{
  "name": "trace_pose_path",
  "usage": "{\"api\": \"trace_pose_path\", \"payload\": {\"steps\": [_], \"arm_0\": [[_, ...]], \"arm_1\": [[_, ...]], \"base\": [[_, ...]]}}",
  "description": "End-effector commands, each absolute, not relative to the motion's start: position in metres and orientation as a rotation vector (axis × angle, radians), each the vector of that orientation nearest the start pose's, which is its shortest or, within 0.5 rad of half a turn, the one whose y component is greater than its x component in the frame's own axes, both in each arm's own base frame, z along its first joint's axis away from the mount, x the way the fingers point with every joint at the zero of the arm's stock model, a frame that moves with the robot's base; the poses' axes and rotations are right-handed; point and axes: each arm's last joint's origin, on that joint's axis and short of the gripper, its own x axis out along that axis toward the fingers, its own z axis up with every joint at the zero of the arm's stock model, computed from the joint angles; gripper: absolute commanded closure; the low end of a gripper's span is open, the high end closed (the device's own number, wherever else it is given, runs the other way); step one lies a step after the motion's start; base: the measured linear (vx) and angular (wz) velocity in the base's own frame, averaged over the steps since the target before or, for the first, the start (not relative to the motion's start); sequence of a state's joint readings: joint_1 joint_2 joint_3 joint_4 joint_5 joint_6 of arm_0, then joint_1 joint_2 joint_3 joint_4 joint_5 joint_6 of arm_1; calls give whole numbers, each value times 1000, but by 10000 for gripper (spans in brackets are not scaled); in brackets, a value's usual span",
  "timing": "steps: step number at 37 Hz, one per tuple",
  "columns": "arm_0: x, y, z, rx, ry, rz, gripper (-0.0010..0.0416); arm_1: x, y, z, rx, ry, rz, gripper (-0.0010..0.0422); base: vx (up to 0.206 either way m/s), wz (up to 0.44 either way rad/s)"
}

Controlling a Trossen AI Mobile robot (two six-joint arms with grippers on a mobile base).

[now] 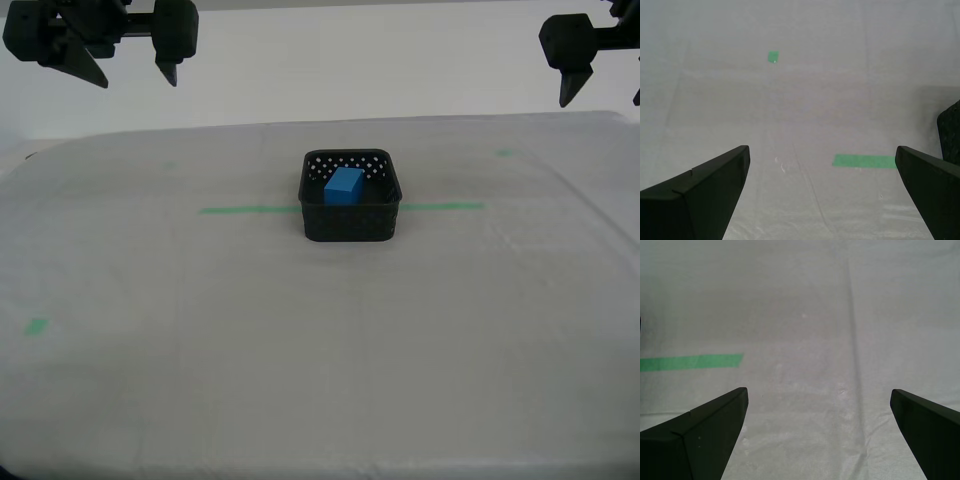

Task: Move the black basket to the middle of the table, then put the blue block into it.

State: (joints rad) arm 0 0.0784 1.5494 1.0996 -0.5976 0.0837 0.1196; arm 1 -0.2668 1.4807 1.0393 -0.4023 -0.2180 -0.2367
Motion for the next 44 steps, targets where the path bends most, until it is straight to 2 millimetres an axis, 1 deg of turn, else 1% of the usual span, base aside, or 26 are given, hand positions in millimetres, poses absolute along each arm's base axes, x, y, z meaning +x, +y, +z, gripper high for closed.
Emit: {"api": "trace_pose_path", "payload": {"steps": [1, 44], "arm_0": [[309, 22, 232, 23, 1041, -70, 7], [309, 22, 232, 23, 1040, -70, 7]], "arm_1": [[298, -75, 244, -19, 816, 52, 12], [298, -75, 244, -19, 816, 52, 12]], "base": [[0, 0], [0, 0]]}}
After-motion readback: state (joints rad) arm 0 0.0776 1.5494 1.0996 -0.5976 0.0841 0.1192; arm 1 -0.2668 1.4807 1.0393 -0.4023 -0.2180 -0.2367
